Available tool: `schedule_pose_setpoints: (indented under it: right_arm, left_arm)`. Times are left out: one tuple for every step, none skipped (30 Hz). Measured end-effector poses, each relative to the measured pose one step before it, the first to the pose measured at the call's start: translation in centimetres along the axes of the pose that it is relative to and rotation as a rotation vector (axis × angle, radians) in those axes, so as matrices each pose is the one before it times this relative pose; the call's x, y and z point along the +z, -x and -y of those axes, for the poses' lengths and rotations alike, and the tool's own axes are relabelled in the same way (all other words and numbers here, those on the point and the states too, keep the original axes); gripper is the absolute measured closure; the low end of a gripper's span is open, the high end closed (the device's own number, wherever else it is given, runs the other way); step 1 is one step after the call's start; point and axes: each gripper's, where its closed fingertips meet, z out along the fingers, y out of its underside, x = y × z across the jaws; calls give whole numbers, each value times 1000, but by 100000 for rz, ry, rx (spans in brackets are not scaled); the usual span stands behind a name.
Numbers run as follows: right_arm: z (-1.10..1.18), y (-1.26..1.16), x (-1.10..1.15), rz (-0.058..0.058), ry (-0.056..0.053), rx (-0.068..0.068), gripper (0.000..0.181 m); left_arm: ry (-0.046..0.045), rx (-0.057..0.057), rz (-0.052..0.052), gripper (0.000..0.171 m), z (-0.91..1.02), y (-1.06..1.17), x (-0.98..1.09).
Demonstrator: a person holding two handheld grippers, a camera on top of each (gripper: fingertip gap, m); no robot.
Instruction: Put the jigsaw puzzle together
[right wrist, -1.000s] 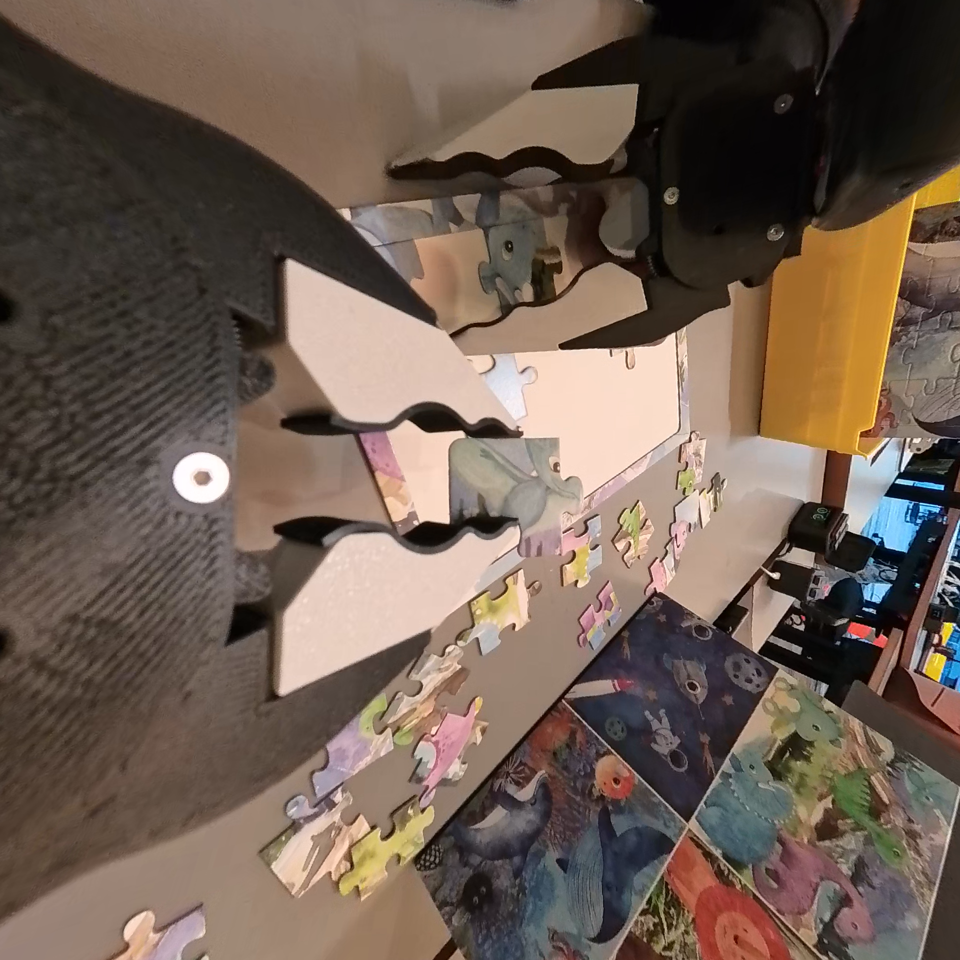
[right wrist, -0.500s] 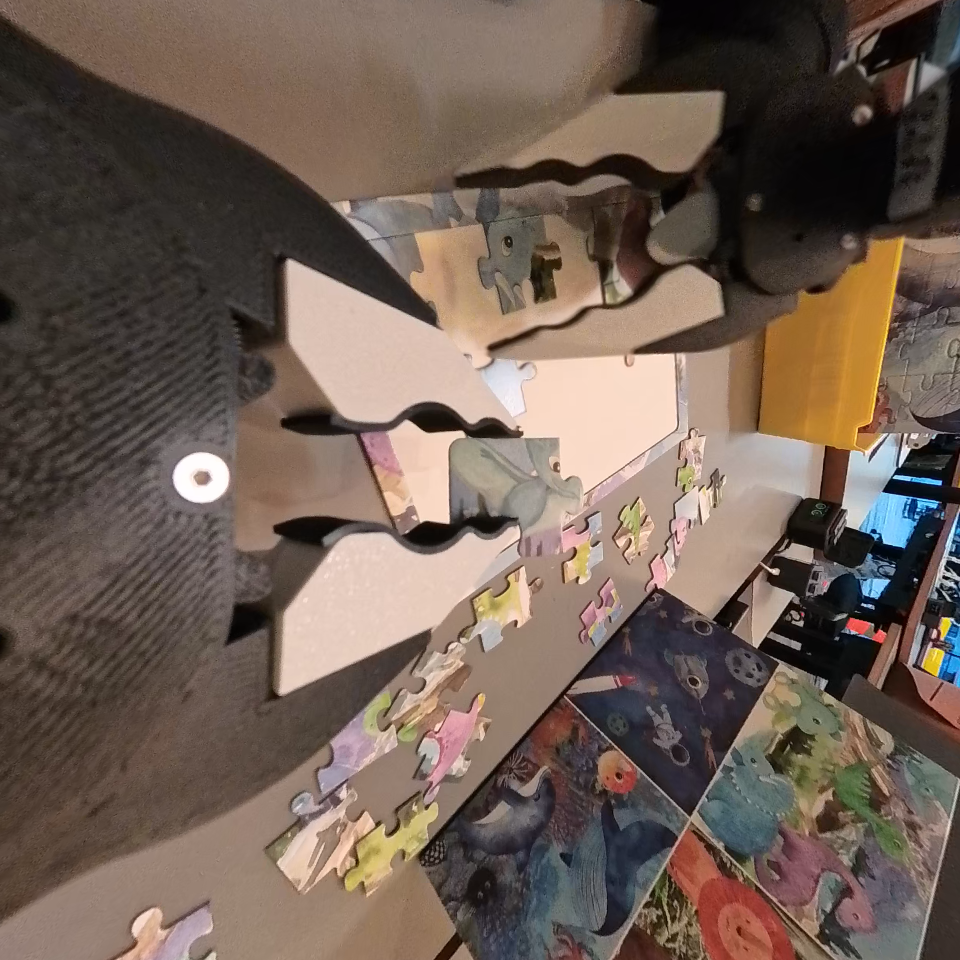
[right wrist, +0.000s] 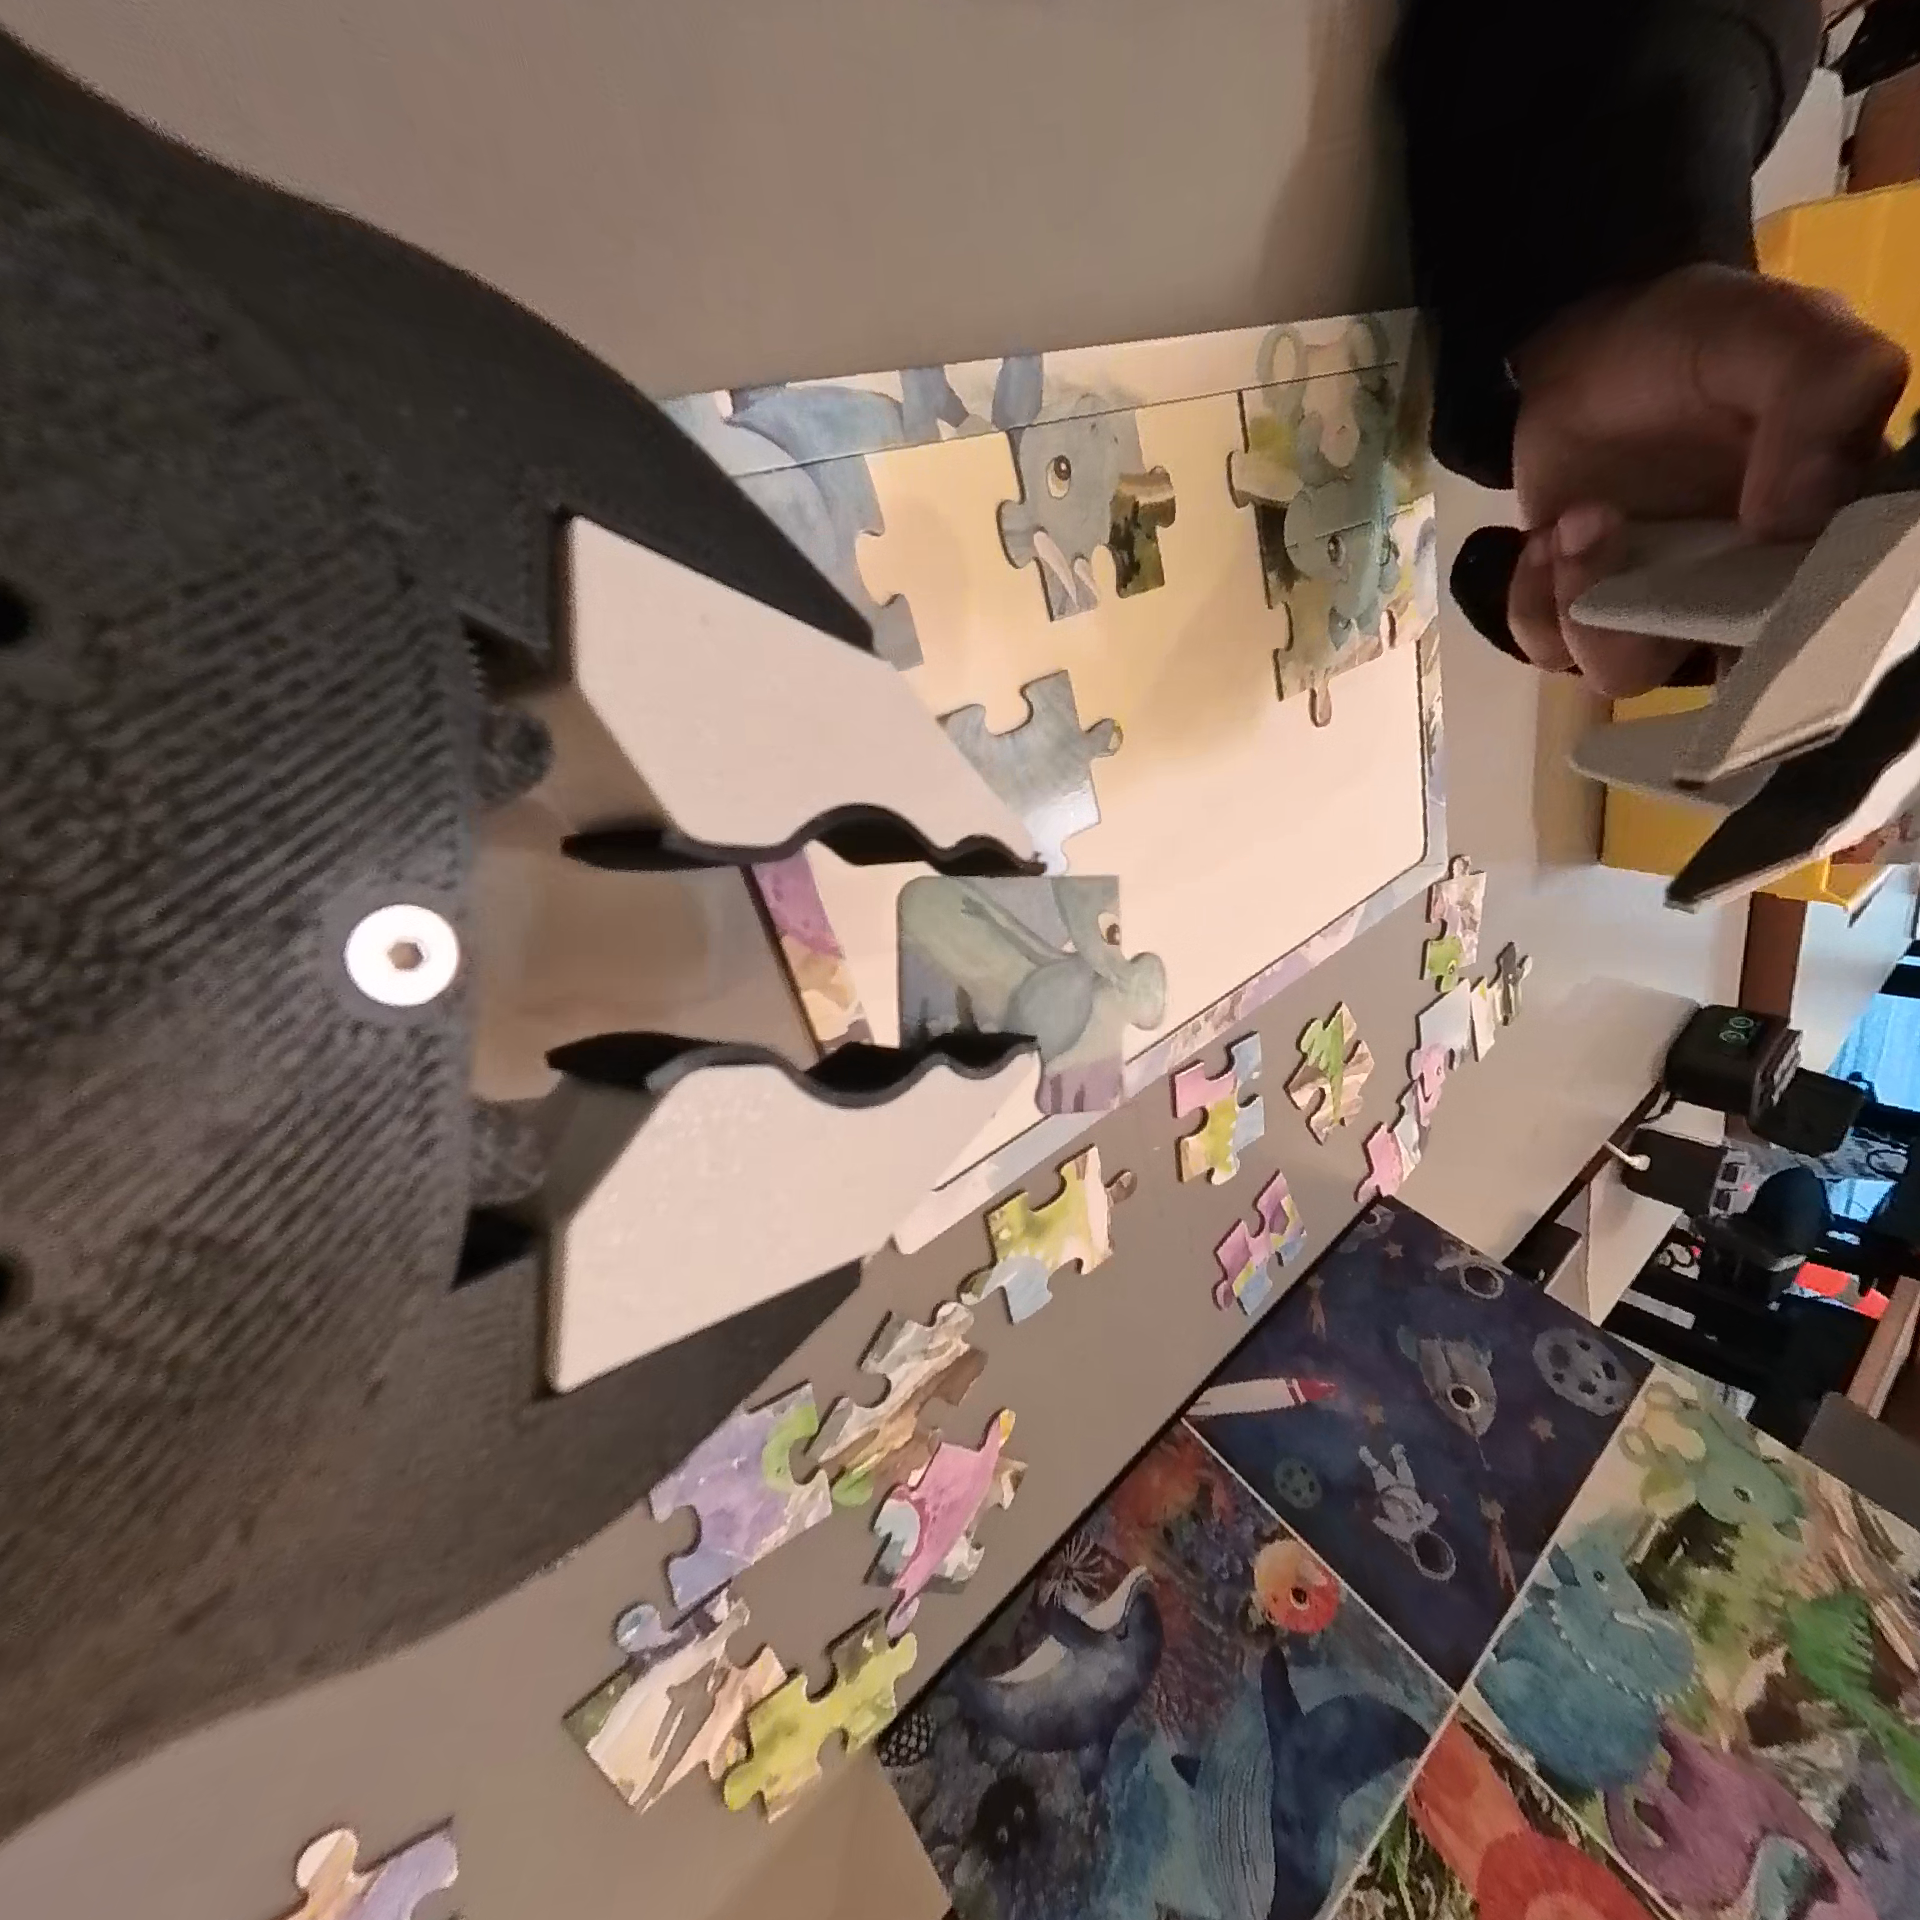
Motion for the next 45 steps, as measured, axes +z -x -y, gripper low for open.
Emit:
schedule_pose_setpoints:
  right_arm:
    - [-84, 4, 37, -47, 429, -82, 153]
    - [-57, -1, 23, -6, 312, -39, 153]
    - [-67, 0, 32, -92, 377, -137, 153]
    - [-69, 4, 32, -97, 416, -257, 153]
    - [-50, 39, 48, 30, 341, -275, 153]
    - [-41, 58, 57, 124, 313, -257, 153]
    - [-47, 58, 54, 118, 354, -249, 153]
    - [-41, 63, 58, 85, 347, -302, 153]
    - [-35, 50, 41, 94, 309, -346, 152]
    - [-48, 47, 43, 46, 337, -318, 153]
    - [-31, 35, 38, 4, 249, -306, 152]
    - [-34, 23, 36, -82, 274, -313, 153]
    - [-25, 1, 31, -202, 278, -354, 153]
    - [-48, 17, 32, -167, 312, -372, 153]
    - [-33, 11, 35, -85, 244, -279, 153]
    - [-32, 31, 41, 42, 240, -131, 153]
    - [-37, 31, 33, 48, 243, -78, 153]
    - [-27, 9, 19, -14, 172, -105, 153]
    - [-14, 11, 7, -15, 106, -95, 153]
    - [6, 9, 3, 0, -11, -56, 153]
    - [23, 1, -7, 12, -136, -38, 153]
    - [28, 23, -5, 66, -141, -13, 153]
    - [27, 19, 0, 90, -134, 2, 153]
    - [30, 27, -3, 100, -157, -30, 153]
    - [21, 35, 11, 88, -83, -53, 153]
    - [27, 32, 0, 124, -99, -74, 153]
    - [11, 50, 20, 157, -42, -70, 153]
    - [14, 39, 18, 154, 1, -67, 153]
    - [-2, 47, 13, 140, 47, -78, 153]
    - [1, 43, 10, 154, -7, -96, 153]
    - [15, 38, 13, 183, -38, -73, 153]
    - [10, 38, 11, 167, -9, -42, 153]
    - [-1, 34, 8, 153, -24, -44, 153]
    - [9, 45, 10, 222, 1, -47, 153]
    - [14, 54, 3, 265, -71, -74, 153]
    - [21, 52, 1, 199, -118, -96, 153]
    - [13, 24, 7, 114, -57, -69, 153]
    - [10, 26, 5, 100, -37, -22, 153]
    - [-9, 29, 15, 127, 70, 8, 153]
    - [-12, 13, 18, 78, 89, 1, 153]
    - [-7, 23, 5, 73, 21, -37, 153]
    - [0, 9, 5, 44, 36, -14, 153]
    - [6, 10, 3, 69, -43, 1, 153]
    - [6, 18, 8, 109, -12, -21, 153]
    - [9, 21, 5, 88, -30, -63, 153]
  left_arm:
    - [894, 1012, 383, 149, -99, -104, 116]
    - [984, 529, 120, 149, -130, -106, 134]
    - [755, 108, -69, 149, -132, -95, 136]
    - [489, -189, -412, 149, -114, -104, 117]
    - [377, -450, -623, 149, -124, -107, 126]
    - [298, -710, -508, 148, -148, -41, 117]
    - [455, -864, -501, 148, -183, -21, 133]
    - [687, -853, -617, 148, -211, -27, 128]
    - [426, -745, -581, 148, -167, -20, 124]
    - [293, -888, -517, 148, -159, -15, 115]
    - [407, -1127, -933, 147, -166, -73, 138]
    - [267, -1168, -1421, 147, -155, -150, 146]
    - [-156, -1125, -1746, 148, -67, -228, 124]
    - [-1040, -1014, -1886, 148, 59, -280, 97]
    - [-1230, -1180, -1991, 148, 86, -293, 89]
    - [-708, -1369, -1963, 148, 19, -266, 123]
    - [-118, -1292, -1580, 148, -59, -208, 130]
    - [312, -822, -1144, 148, -124, -152, 148]
    - [656, -192, -640, 148, -177, -106, 142]
    - [937, 197, -141, 148, -203, -51, 140]
    - [1040, 290, 40, 147, -199, -44, 141]
    - [911, 260, -68, 147, -178, -51, 141]
    - [854, 55, -158, 146, -155, -61, 134]
    - [847, -118, -287, 146, -159, -69, 127]
    - [683, -152, -232, 145, -147, -60, 120]
    - [597, -200, -144, 145, -130, -21, 107]
    - [518, -113, -130, 145, -115, -24, 82]
    - [489, 17, 55, 145, -96, 7, 51]
    - [371, 27, 266, 145, -60, 52, 26]
    - [150, -60, 210, 145, -26, 47, -9]
    - [-114, -65, 148, 145, 16, 36, -22]
    - [-162, -155, 198, 144, 27, 57, -19]
    - [-72, -289, 148, 144, 6, 53, -33]
    - [17, -328, 139, 144, -17, 72, -16]
    - [145, -301, 253, 144, -25, 77, -7]
    - [-12, -202, 304, 144, -10, 83, -26]
    - [-190, -108, 152, 144, 19, 46, -15]
    - [-154, -144, 49, 144, 22, 28, -29]
    - [-142, -153, 13, 144, 24, 21, -10]
    - [-106, -124, 4, 144, 26, 10, -14]
    - [-59, -49, 18, 144, 7, 10, -16]
    - [-10, 10, 97, 144, 4, 24, 1]
    - [56, 10, 69, 144, -6, 10, 6]
    - [53, -49, 63, 144, -24, 20, 0]
    - [140, -140, 13, 144, -29, 15, 23]
